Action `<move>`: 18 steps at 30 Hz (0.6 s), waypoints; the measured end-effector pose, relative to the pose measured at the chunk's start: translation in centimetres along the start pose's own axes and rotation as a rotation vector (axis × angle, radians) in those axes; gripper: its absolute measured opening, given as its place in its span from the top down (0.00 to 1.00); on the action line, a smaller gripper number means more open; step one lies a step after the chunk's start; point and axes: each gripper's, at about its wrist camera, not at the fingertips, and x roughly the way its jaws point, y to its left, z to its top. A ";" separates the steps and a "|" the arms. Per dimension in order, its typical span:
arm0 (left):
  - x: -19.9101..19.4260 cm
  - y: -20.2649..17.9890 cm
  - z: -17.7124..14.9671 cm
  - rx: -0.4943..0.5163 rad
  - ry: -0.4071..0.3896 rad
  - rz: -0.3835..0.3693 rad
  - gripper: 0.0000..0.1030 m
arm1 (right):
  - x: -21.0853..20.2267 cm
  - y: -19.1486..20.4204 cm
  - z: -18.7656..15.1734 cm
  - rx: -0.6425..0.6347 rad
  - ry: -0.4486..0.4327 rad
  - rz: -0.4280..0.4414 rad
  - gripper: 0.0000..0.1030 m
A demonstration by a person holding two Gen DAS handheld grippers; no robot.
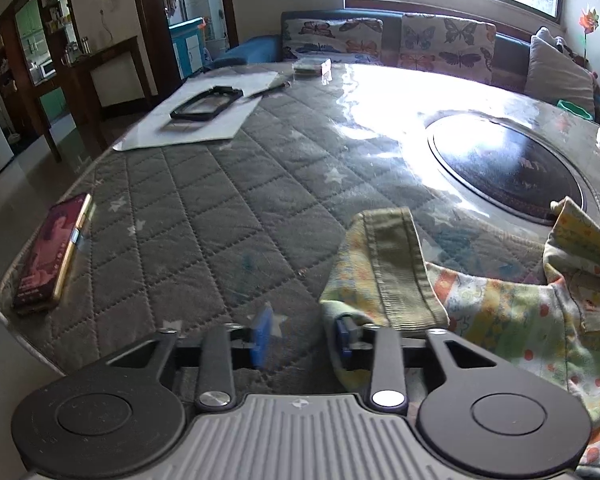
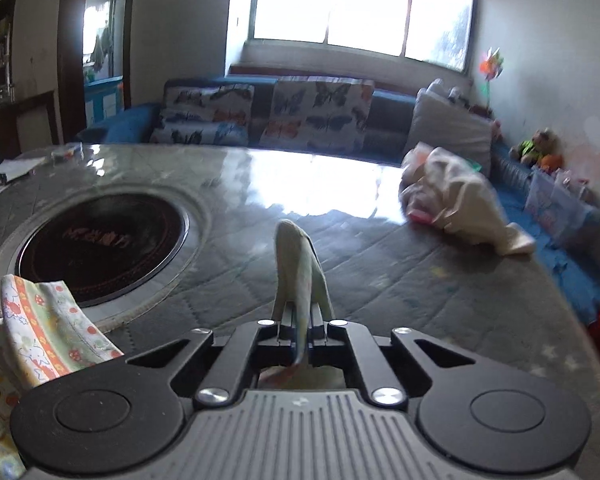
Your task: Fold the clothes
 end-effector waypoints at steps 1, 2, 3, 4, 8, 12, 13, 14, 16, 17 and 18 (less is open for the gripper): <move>-0.3 -0.1 0.2 0.003 -0.010 -0.001 0.54 | -1.1 -0.6 0.0 -0.002 -0.023 -0.013 0.97; -0.6 -0.2 0.4 0.005 -0.019 -0.004 0.54 | -2.3 -1.3 -0.2 -0.005 -0.038 -0.028 0.97; -0.9 -0.3 0.6 0.006 -0.028 -0.008 0.52 | -3.5 -2.0 -0.4 -0.009 -0.054 -0.044 0.97; -1.2 -0.4 0.8 0.010 -0.040 -0.012 0.49 | -4.6 -2.6 -0.7 -0.012 -0.065 -0.065 0.97; -2.1 -1.7 1.8 0.040 -0.083 -0.035 0.44 | -8.4 -5.0 -2.7 -0.010 -0.050 -0.135 0.97; -2.9 -3.0 3.0 0.066 -0.128 -0.053 0.36 | -9.6 -7.0 -5.6 0.014 0.058 -0.189 0.91; -3.0 -3.2 3.3 0.071 -0.137 -0.051 0.32 | -9.8 -7.4 -6.4 0.026 0.086 -0.195 0.83; -3.1 -3.4 3.6 0.075 -0.146 -0.048 0.31 | -9.8 -7.8 -6.8 0.032 0.106 -0.199 0.78; -3.1 -3.5 4.2 0.074 -0.154 -0.027 0.30 | -10.4 -8.8 -7.8 0.071 0.129 -0.215 0.73; -3.2 -3.5 4.5 0.072 -0.158 -0.016 0.30 | -10.7 -9.3 -8.1 0.092 0.134 -0.222 0.72; -3.2 -3.4 4.7 0.064 -0.160 -0.010 0.28 | -11.2 -9.8 -8.1 0.109 0.123 -0.239 0.66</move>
